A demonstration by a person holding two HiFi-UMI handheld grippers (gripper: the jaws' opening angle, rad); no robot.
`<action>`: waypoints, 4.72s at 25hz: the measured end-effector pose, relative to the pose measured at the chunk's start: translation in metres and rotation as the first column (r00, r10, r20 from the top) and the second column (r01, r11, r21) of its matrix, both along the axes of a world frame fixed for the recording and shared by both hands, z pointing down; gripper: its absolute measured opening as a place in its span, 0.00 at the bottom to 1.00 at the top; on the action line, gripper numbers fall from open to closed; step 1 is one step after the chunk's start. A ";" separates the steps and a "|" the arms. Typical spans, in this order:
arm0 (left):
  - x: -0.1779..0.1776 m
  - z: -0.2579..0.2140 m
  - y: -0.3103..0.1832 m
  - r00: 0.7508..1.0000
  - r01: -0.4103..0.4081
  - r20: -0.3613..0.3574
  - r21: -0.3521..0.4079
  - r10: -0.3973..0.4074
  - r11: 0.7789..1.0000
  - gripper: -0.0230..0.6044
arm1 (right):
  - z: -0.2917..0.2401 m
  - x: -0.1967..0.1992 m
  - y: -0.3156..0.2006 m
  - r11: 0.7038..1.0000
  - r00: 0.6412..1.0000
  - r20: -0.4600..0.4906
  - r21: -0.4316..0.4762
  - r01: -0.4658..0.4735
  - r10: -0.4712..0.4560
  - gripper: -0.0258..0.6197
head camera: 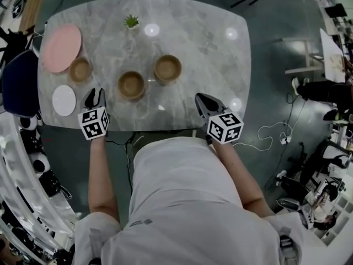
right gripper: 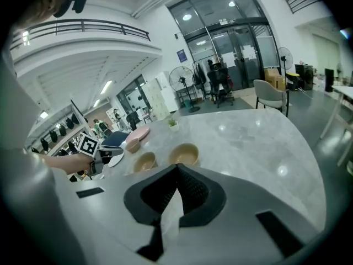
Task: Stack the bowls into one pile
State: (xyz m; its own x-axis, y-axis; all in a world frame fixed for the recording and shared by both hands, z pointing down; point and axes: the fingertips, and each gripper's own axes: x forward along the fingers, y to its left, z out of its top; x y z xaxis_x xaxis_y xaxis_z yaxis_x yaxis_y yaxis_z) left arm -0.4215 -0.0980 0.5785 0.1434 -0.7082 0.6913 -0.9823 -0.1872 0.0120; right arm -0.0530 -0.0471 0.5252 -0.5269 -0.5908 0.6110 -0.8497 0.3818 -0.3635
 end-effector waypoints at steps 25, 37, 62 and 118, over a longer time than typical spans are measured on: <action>-0.073 0.065 -0.072 0.972 -0.057 0.224 -0.077 0.073 0.995 0.25 | 0.013 -0.001 0.007 0.989 0.989 -0.095 -0.090 -0.120 0.111 0.05; -0.063 0.068 -0.065 0.978 -0.049 0.194 -0.123 0.073 0.991 0.11 | 0.004 0.022 0.003 0.992 0.990 -0.086 -0.060 -0.115 0.110 0.05; 0.015 0.015 -0.028 0.976 -0.009 0.214 -0.111 0.033 0.994 0.07 | -0.006 0.085 0.002 0.997 0.997 0.023 -0.020 -0.070 0.070 0.05; 0.334 0.033 -0.030 0.884 -0.406 0.180 -0.163 0.432 0.899 0.07 | 0.001 0.270 0.085 0.967 0.966 0.047 -0.016 -0.254 0.254 0.05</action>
